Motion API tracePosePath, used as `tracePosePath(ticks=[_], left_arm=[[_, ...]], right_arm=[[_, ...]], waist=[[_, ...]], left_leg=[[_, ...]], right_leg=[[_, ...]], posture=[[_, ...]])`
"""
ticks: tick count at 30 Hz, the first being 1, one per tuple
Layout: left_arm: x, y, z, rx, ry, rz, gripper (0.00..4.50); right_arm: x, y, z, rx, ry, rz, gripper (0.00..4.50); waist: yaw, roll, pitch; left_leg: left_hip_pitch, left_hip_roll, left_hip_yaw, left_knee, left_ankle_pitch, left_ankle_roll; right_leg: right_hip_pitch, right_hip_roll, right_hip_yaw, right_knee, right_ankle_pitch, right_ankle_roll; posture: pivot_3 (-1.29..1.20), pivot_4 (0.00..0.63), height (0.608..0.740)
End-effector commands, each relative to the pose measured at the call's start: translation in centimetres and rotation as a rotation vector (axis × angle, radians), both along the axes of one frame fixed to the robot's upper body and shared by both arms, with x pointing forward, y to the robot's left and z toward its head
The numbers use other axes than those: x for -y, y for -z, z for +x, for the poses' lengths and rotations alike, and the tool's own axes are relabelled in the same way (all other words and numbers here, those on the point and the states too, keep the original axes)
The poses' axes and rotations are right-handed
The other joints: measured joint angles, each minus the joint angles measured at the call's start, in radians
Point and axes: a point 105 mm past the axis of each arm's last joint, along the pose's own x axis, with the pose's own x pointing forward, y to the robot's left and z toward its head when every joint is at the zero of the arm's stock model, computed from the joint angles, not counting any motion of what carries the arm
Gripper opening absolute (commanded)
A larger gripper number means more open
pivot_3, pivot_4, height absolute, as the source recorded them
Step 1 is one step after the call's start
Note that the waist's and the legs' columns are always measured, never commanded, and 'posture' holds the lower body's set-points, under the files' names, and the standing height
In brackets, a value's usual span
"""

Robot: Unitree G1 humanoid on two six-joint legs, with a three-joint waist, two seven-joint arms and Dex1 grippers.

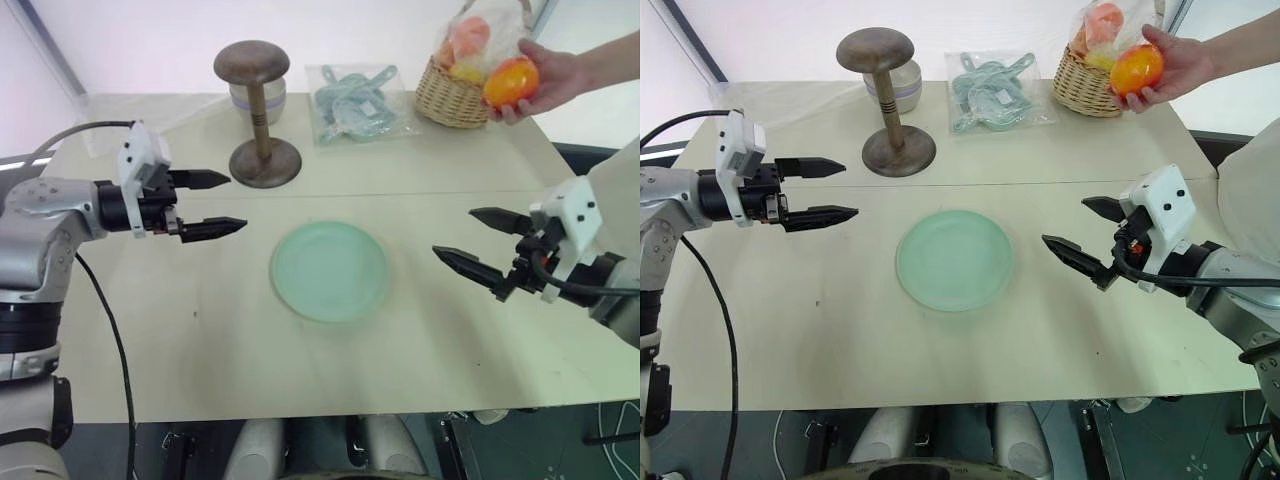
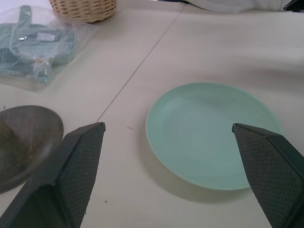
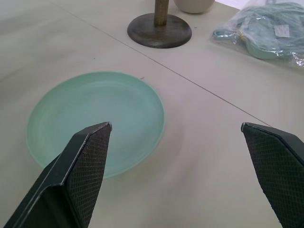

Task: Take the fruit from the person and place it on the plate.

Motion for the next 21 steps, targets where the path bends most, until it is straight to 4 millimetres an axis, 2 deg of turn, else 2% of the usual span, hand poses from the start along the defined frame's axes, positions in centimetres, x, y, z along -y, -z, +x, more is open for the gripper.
tracePosePath(ticks=[1,21], left_arm=[[-0.35,-1.09,-0.21,0.058,-0.005,0.003,4.48],[-0.56,-0.85,-0.14,0.053,-0.005,-0.002,4.48]], right_arm=[[0.29,-1.25,-0.13,0.053,0.011,-0.015,4.5],[0.39,-1.18,-0.17,0.046,0.017,-0.02,4.5]], waist=[[0.0,0.0,0.0],[0.0,0.0,0.0]], left_leg=[[0.0,0.0,0.0,0.0,0.0,0.0],[0.0,0.0,0.0,0.0,0.0,0.0]], right_leg=[[0.0,0.0,0.0,0.0,0.0,0.0],[0.0,0.0,0.0,0.0,0.0,0.0]], posture=[[0.0,0.15,0.74],[0.0,0.15,0.74]])
